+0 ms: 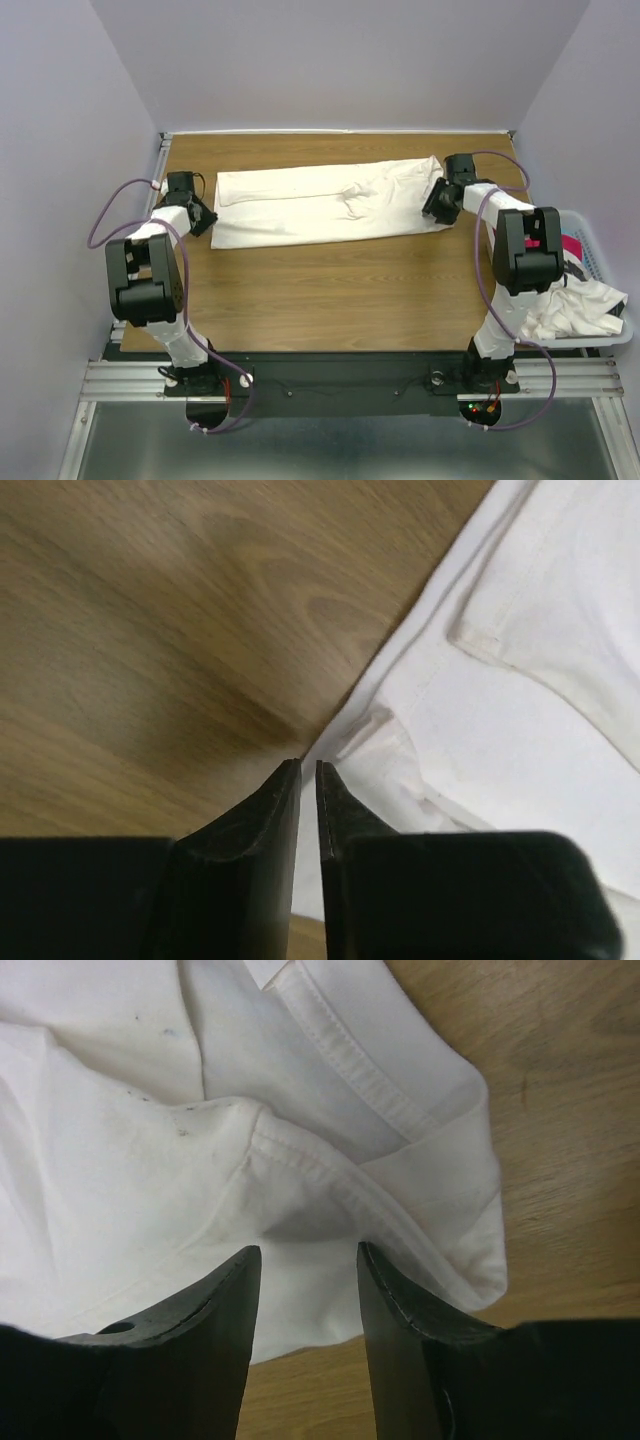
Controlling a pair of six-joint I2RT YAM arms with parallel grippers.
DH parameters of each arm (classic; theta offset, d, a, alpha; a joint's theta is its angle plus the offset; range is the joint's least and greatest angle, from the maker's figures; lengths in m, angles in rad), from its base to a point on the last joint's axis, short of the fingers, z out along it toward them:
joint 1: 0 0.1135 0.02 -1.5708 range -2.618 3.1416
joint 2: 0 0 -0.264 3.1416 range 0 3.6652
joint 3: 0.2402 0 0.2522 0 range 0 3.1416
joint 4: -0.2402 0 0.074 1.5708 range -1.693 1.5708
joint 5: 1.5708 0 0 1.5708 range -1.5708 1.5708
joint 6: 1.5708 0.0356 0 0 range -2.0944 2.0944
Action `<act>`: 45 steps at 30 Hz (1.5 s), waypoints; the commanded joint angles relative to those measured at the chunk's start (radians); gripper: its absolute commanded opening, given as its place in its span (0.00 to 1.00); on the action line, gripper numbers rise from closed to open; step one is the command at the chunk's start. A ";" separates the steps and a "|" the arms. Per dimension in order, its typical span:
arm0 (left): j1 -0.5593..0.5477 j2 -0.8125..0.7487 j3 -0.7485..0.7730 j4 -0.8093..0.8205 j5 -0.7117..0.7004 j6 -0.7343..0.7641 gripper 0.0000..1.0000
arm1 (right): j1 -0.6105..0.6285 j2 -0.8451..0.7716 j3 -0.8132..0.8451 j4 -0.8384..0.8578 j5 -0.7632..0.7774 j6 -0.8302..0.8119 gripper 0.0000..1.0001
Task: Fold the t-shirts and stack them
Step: Fold the tshirt
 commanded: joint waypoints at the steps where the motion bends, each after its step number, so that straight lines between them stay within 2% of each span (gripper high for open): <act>1: -0.052 -0.209 -0.026 -0.036 0.001 0.019 0.42 | 0.025 -0.083 0.051 -0.032 0.048 -0.047 0.50; 2: -0.068 -0.235 -0.039 -0.047 -0.010 0.041 0.47 | 0.039 -0.092 0.050 -0.035 0.048 -0.045 0.50; 3: -0.101 -0.257 -0.045 -0.052 -0.039 0.050 0.57 | 0.042 -0.106 0.045 -0.038 0.048 -0.042 0.50; 5: -0.126 -0.301 -0.054 -0.062 -0.070 0.087 0.60 | 0.054 -0.122 0.031 -0.044 0.053 -0.034 0.50; 6: -0.173 -0.307 -0.056 -0.069 -0.088 0.127 0.60 | 0.059 -0.126 0.011 -0.044 0.051 -0.030 0.50; 8: -0.236 -0.300 -0.060 -0.084 -0.138 0.157 0.60 | 0.059 -0.132 -0.006 -0.046 0.048 -0.017 0.49; 11: -0.259 -0.255 -0.069 -0.087 -0.133 0.185 0.57 | 0.063 -0.125 -0.026 -0.046 0.042 -0.011 0.48; 13: -0.260 -0.211 -0.068 -0.086 -0.130 0.194 0.52 | 0.065 -0.106 -0.023 -0.046 0.039 -0.008 0.46; 19: -0.260 -0.090 -0.019 -0.104 -0.115 0.201 0.46 | 0.068 -0.056 -0.006 -0.044 0.028 -0.004 0.39; 26: -0.260 -0.007 -0.020 -0.162 -0.073 0.193 0.43 | 0.066 0.029 0.037 -0.041 0.048 -0.001 0.38; 30: -0.260 0.006 -0.065 -0.187 -0.014 0.184 0.43 | 0.068 0.122 0.121 -0.040 0.076 -0.010 0.39; 33: -0.279 -0.011 -0.134 -0.191 0.088 0.152 0.41 | 0.065 0.232 0.249 -0.040 0.097 -0.036 0.40; 34: -0.298 -0.017 -0.152 -0.193 0.135 0.141 0.40 | 0.065 0.266 0.345 -0.041 0.096 -0.045 0.42; 37: -0.442 -0.060 -0.214 -0.179 0.218 0.064 0.41 | 0.065 0.421 0.506 -0.041 0.082 -0.105 0.46; 38: -0.485 -0.076 -0.224 -0.173 0.293 0.044 0.42 | 0.065 0.453 0.618 -0.041 0.079 -0.132 0.48; 39: -0.584 -0.083 -0.241 -0.147 0.336 0.009 0.44 | 0.066 0.507 0.666 -0.041 0.079 -0.143 0.50; 41: -0.690 -0.115 -0.231 -0.139 0.401 0.004 0.51 | 0.065 0.530 0.774 -0.041 0.064 -0.172 0.52; 45: -0.712 -0.233 -0.205 -0.171 0.390 0.019 0.61 | 0.080 0.474 0.786 -0.041 -0.013 -0.206 0.55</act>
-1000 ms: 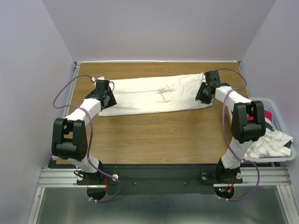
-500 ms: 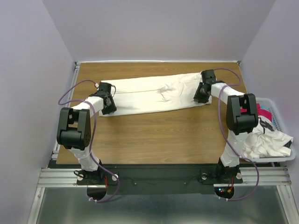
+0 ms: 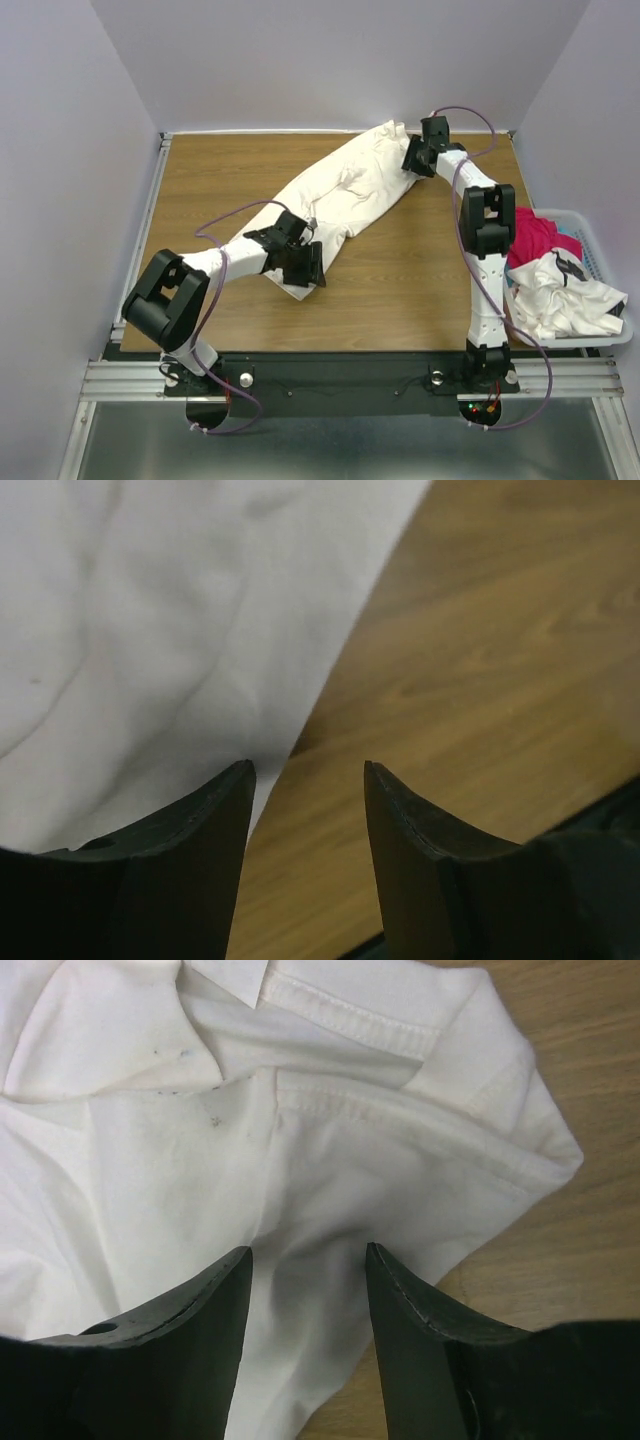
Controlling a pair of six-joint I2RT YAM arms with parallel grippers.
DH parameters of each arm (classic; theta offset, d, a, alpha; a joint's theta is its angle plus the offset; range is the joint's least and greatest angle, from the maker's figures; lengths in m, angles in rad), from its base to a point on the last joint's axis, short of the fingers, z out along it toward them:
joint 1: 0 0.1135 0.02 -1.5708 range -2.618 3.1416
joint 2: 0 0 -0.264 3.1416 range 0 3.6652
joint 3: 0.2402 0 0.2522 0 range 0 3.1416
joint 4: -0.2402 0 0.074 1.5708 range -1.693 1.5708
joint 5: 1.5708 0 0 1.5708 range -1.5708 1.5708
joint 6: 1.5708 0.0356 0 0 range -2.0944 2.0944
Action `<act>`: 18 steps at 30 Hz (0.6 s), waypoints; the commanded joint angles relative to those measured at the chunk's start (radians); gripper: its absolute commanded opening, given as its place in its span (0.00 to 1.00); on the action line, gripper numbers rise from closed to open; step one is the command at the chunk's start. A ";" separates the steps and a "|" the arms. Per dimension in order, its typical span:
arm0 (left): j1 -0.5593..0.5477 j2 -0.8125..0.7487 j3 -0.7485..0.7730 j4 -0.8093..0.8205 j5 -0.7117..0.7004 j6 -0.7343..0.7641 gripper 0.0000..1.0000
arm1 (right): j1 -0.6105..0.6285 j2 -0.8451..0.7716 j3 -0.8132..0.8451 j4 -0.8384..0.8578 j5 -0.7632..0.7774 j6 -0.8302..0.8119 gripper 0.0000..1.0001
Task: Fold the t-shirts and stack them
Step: Fold the tshirt
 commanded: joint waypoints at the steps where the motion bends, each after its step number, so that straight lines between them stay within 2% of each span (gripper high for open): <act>1: 0.007 -0.140 -0.010 -0.140 0.058 -0.024 0.73 | 0.027 -0.093 0.008 -0.018 -0.084 -0.076 0.56; 3: 0.020 -0.170 0.040 -0.168 0.012 -0.011 0.75 | 0.077 -0.156 -0.050 -0.017 -0.088 -0.097 0.56; 7: 0.109 -0.183 0.102 -0.219 -0.085 0.026 0.76 | 0.189 -0.342 -0.298 -0.018 -0.086 -0.113 0.56; 12: 0.246 -0.133 0.146 -0.201 -0.154 0.092 0.72 | 0.366 -0.536 -0.508 -0.018 -0.133 -0.064 0.50; 14: 0.292 -0.099 0.155 -0.179 -0.205 0.108 0.68 | 0.461 -0.587 -0.573 -0.017 -0.173 -0.041 0.48; 15: 0.306 -0.085 0.160 -0.174 -0.215 0.117 0.66 | 0.461 -0.588 -0.584 -0.017 -0.186 -0.036 0.47; 18: 0.346 -0.024 0.178 -0.153 -0.264 0.138 0.61 | 0.619 -0.585 -0.615 -0.017 -0.195 -0.021 0.44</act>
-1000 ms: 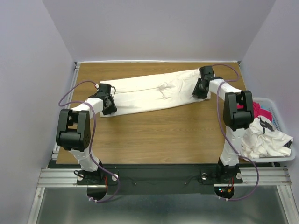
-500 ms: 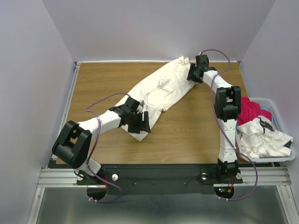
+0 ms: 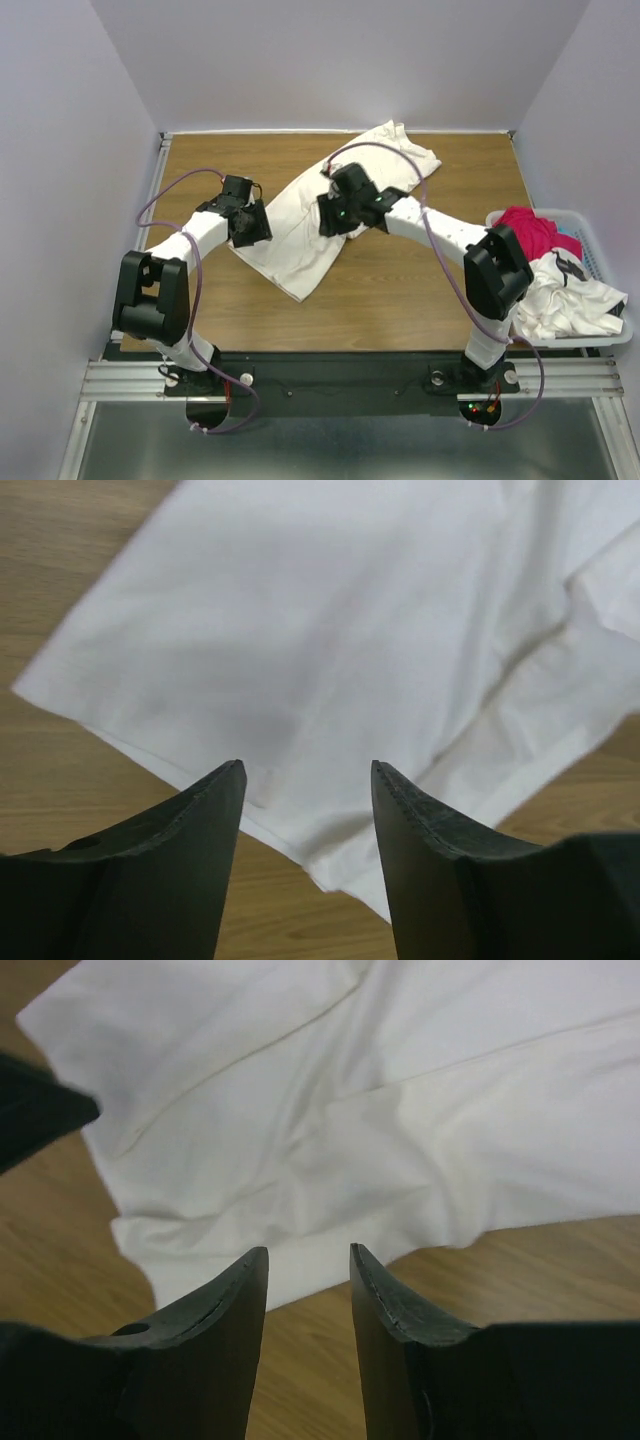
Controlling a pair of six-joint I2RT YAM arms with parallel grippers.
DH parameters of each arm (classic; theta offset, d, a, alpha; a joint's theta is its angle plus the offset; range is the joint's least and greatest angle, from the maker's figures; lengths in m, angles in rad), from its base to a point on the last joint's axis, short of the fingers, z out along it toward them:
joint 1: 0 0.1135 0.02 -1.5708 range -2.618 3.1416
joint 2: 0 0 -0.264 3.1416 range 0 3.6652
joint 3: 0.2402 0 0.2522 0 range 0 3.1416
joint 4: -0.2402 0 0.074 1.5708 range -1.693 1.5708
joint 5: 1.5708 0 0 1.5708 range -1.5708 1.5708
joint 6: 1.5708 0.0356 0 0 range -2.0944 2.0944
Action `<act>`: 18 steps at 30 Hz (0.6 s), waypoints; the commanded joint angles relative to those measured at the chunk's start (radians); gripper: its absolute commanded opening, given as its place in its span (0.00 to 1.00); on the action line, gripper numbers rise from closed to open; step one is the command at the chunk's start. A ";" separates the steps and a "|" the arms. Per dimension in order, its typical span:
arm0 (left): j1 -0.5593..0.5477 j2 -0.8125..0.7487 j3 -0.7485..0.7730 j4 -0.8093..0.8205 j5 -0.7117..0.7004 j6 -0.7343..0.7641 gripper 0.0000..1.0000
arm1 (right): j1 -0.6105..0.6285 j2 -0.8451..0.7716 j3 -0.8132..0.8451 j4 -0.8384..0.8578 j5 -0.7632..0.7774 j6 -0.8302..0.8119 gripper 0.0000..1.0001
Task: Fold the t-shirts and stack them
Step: Fold the tshirt
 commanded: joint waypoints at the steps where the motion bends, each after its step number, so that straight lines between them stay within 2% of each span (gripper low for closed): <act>1: 0.047 0.076 0.049 0.017 -0.129 0.063 0.59 | 0.130 0.008 -0.041 0.007 -0.034 0.034 0.43; 2: 0.053 0.103 0.058 0.026 -0.142 0.067 0.58 | 0.179 0.021 -0.040 0.007 -0.030 0.037 0.42; 8: 0.069 0.191 0.064 0.040 -0.160 0.087 0.57 | 0.279 0.117 -0.017 0.008 0.019 0.081 0.41; 12: 0.069 0.197 -0.012 0.060 -0.111 0.070 0.57 | 0.325 0.148 -0.058 0.005 0.035 0.106 0.41; 14: 0.067 0.186 -0.051 0.068 -0.063 0.054 0.57 | 0.331 0.131 -0.136 0.005 0.009 0.136 0.41; 18: 0.046 0.122 -0.198 0.095 0.004 -0.010 0.56 | 0.331 -0.011 -0.319 -0.013 -0.008 0.153 0.41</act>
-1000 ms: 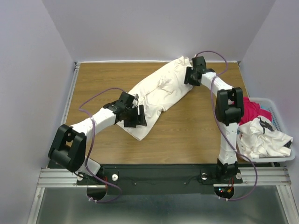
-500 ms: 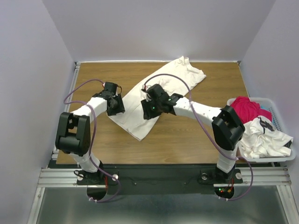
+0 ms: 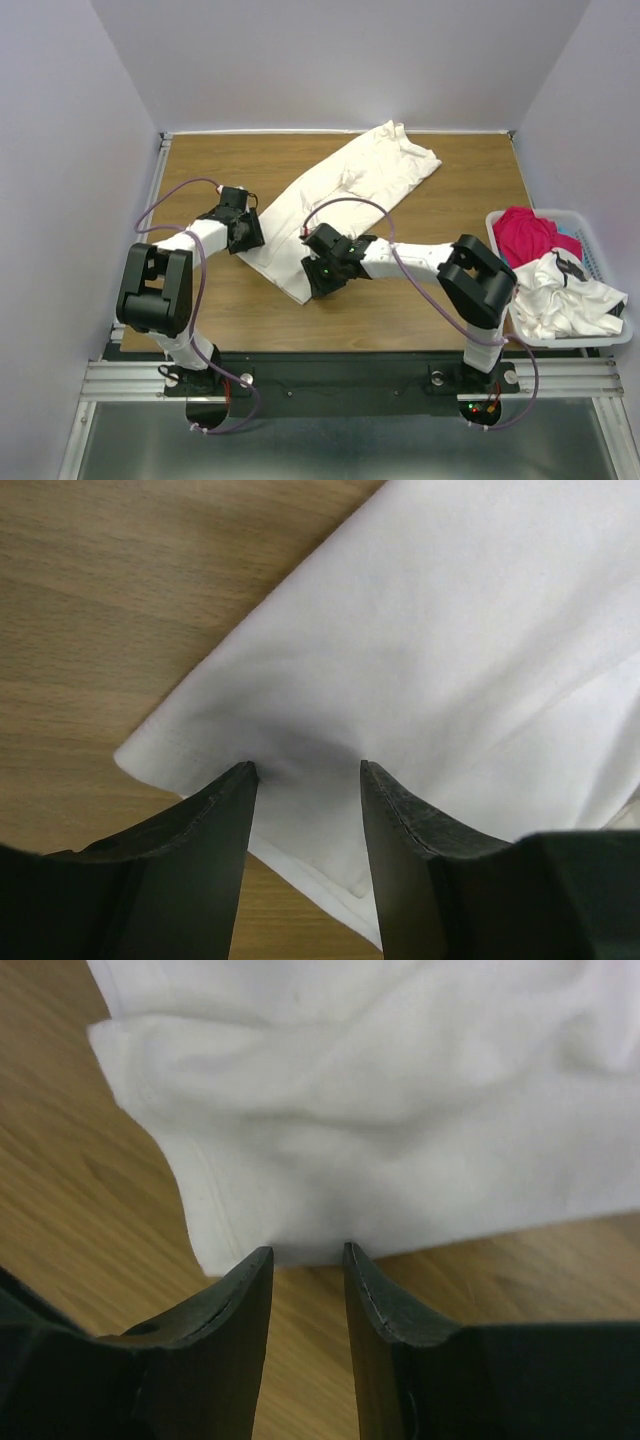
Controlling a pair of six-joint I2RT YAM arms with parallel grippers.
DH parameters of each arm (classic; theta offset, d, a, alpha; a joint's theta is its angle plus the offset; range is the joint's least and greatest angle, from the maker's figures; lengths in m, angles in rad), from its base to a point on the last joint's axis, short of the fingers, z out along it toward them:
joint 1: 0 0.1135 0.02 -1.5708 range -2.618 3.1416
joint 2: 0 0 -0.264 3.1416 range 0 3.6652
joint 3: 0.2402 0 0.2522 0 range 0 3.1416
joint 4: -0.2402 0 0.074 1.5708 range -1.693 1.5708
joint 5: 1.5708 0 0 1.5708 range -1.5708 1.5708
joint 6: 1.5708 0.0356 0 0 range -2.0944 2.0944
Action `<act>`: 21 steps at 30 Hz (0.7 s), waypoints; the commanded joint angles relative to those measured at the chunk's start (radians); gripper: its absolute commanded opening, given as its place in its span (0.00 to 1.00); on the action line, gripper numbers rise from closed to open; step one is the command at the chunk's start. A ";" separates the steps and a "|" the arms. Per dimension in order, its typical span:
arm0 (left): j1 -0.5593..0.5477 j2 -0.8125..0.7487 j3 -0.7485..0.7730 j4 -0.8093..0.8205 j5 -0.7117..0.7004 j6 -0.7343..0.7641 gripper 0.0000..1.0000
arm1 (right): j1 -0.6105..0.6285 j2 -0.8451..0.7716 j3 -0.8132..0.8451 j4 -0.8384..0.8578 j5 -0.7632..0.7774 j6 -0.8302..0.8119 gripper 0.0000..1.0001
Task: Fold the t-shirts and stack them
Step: Fold the tshirt
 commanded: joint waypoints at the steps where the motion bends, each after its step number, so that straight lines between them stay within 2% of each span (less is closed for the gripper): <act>1: -0.037 -0.032 -0.165 -0.027 0.109 -0.087 0.56 | 0.005 -0.129 -0.173 -0.067 -0.011 0.041 0.41; 6: -0.179 -0.172 -0.273 -0.030 0.132 -0.252 0.55 | 0.005 -0.284 -0.366 -0.162 -0.065 0.092 0.41; 7: -0.254 -0.193 -0.297 -0.036 0.136 -0.333 0.55 | 0.004 -0.345 -0.421 -0.193 -0.073 0.105 0.41; 11: -0.392 -0.342 -0.353 -0.071 0.120 -0.497 0.55 | 0.005 -0.535 -0.465 -0.270 -0.056 0.153 0.41; 14: -0.416 -0.480 -0.383 -0.175 0.046 -0.594 0.55 | 0.004 -0.655 -0.420 -0.320 -0.007 0.142 0.41; 16: -0.422 -0.555 -0.397 -0.219 0.014 -0.630 0.55 | 0.005 -0.680 -0.393 -0.325 0.006 0.130 0.41; 17: -0.424 -0.624 -0.400 -0.249 -0.030 -0.654 0.55 | 0.004 -0.678 -0.370 -0.322 0.028 0.121 0.41; 21: -0.424 -0.692 -0.377 -0.277 -0.092 -0.636 0.56 | 0.004 -0.620 -0.327 -0.314 0.125 0.121 0.38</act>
